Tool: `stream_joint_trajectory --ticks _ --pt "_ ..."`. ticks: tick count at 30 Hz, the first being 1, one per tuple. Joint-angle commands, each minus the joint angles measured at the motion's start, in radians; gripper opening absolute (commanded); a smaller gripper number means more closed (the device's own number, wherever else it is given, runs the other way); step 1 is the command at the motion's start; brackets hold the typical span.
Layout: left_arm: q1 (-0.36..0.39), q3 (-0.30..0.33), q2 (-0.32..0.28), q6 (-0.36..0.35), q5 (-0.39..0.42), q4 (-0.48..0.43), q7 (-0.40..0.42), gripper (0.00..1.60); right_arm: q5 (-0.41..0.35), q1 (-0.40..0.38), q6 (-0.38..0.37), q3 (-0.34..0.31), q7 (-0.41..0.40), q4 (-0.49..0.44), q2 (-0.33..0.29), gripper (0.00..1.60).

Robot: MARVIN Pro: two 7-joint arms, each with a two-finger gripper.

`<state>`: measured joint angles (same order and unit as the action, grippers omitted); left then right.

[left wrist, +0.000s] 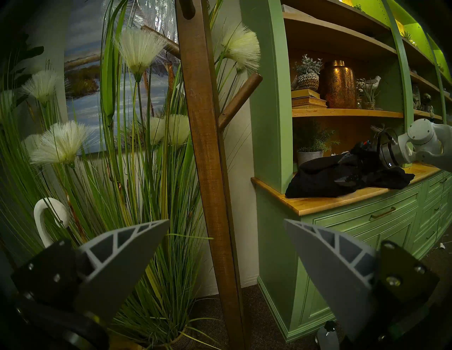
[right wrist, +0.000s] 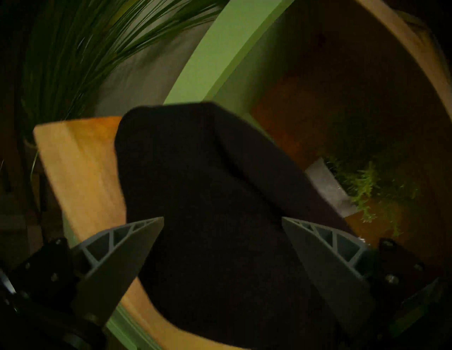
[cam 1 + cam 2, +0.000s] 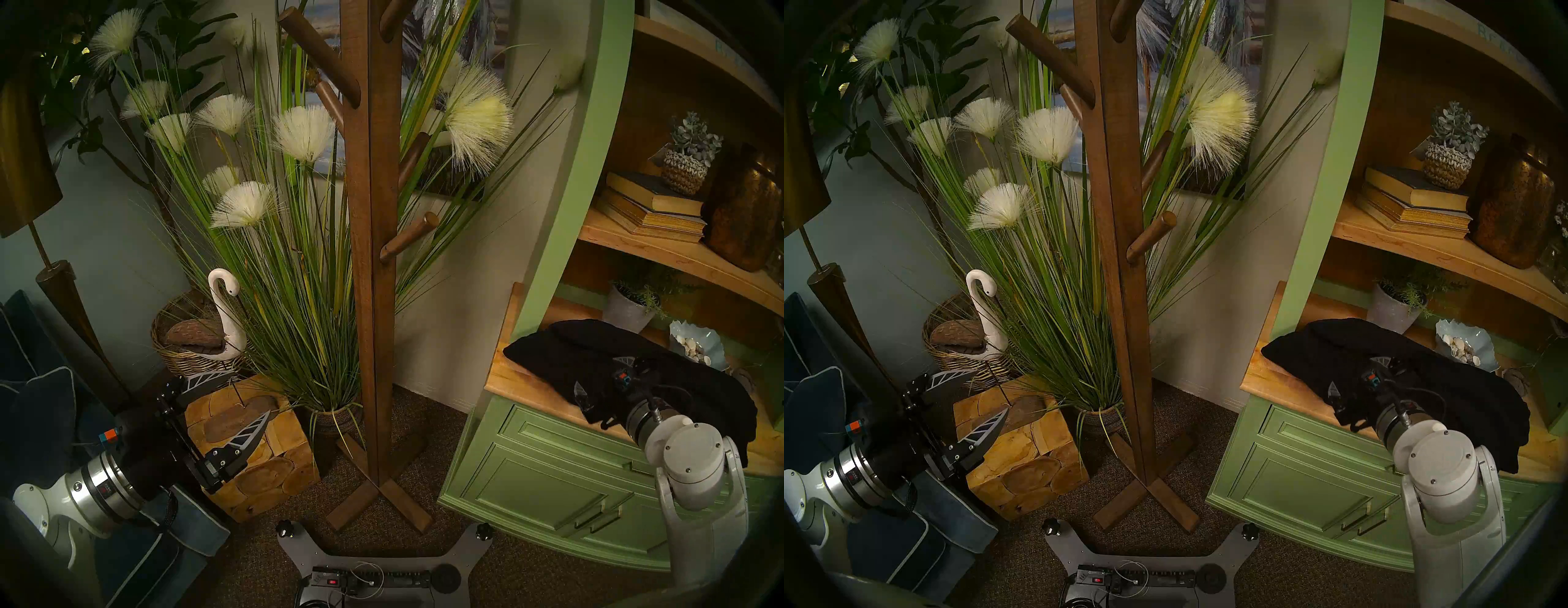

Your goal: Pick up jacket and place on coat hanger

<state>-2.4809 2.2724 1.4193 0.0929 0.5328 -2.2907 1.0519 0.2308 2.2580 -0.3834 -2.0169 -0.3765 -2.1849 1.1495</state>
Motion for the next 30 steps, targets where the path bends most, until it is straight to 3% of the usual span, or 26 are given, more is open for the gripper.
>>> stream_joint_trajectory --ticks 1,15,25,30 --pt "0.005 0.004 0.001 -0.002 0.011 -0.021 -0.001 1.6 0.018 -0.019 0.116 -0.019 -0.015 -0.001 -0.081 1.6" --pt "0.008 0.005 0.005 -0.006 0.01 -0.022 0.003 1.6 -0.032 -0.066 0.17 -0.056 -0.072 -0.059 -0.076 1.6" --pt "0.011 0.006 0.008 -0.007 0.007 -0.021 0.006 1.6 -0.06 -0.164 0.148 -0.104 -0.09 0.069 -0.126 1.6" --pt "0.012 0.007 0.01 -0.008 0.007 -0.021 0.008 1.6 -0.059 -0.214 0.152 -0.069 -0.092 0.152 -0.168 1.6"
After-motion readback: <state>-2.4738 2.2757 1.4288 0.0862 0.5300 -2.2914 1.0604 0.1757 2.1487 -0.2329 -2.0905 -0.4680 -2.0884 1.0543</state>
